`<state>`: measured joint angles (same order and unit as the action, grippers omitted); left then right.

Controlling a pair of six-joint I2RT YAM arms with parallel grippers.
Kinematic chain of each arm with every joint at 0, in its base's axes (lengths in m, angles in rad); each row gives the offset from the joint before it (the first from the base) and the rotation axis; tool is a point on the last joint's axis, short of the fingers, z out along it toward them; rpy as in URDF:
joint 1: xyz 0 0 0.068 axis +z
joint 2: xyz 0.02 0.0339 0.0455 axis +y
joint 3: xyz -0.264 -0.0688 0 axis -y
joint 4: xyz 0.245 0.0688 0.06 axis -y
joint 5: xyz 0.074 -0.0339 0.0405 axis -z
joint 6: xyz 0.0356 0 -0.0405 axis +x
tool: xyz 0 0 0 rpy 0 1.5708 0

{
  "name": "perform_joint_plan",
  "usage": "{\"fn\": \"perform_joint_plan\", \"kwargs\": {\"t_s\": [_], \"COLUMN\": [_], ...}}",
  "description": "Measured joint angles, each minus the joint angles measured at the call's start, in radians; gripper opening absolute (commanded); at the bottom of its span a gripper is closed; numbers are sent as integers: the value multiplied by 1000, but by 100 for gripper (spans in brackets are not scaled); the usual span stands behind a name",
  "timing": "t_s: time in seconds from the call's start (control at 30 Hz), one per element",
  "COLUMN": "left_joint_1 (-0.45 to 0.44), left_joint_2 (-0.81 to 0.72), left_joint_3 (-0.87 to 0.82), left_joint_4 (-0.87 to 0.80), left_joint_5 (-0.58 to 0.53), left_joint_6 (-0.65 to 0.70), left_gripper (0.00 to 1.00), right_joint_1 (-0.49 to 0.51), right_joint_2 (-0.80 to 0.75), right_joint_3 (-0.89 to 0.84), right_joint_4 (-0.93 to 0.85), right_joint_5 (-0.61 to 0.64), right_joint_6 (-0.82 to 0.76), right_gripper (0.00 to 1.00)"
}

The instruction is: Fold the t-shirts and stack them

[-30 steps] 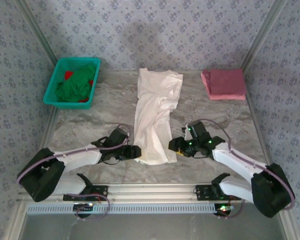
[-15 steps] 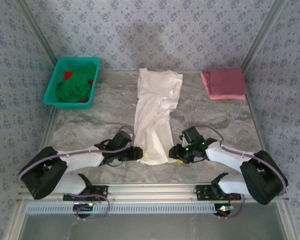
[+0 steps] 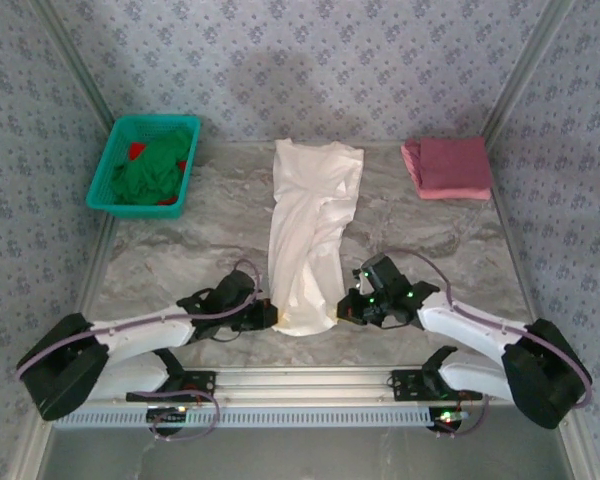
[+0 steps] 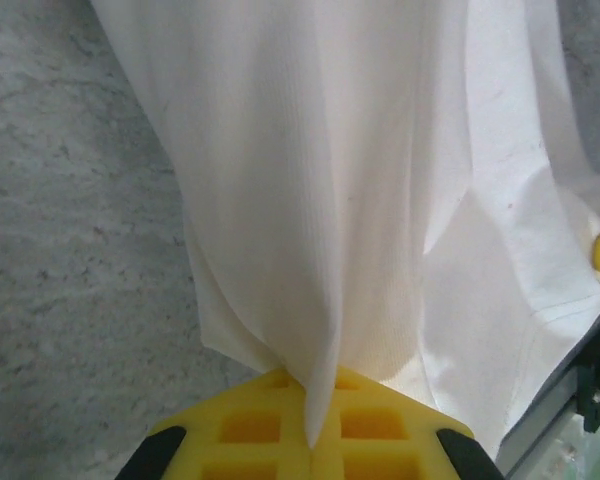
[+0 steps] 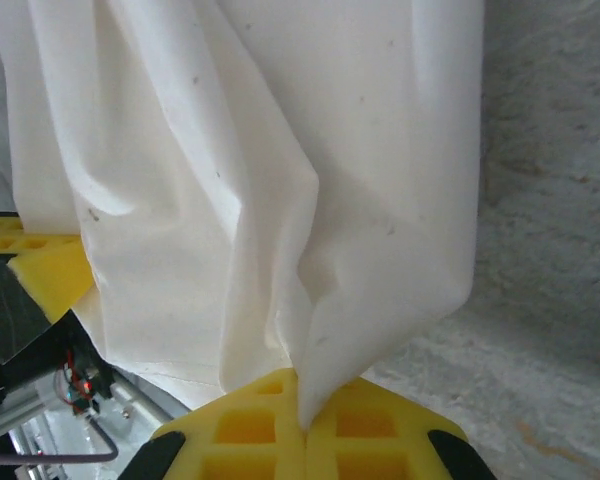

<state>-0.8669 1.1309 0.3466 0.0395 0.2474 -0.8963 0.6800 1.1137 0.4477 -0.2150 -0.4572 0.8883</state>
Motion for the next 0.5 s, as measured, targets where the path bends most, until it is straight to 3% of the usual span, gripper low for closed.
{"fn": "perform_joint_plan", "kwargs": {"t_s": [0.23,0.5], "left_joint_1": [1,0], "left_joint_2": [55,167], "left_joint_3": [-30,130], "left_joint_4": [-41,-212], "left_joint_5": [34,86], "left_joint_6": [-14,40], "left_gripper": [0,0], "right_joint_1": [78,132], "right_joint_2": [-17,-51], "right_joint_3": [-116,-86], "right_joint_4": [-7,-97], "right_joint_5": [-2,17], "right_joint_6": [67,92], "right_gripper": [0,0]}}
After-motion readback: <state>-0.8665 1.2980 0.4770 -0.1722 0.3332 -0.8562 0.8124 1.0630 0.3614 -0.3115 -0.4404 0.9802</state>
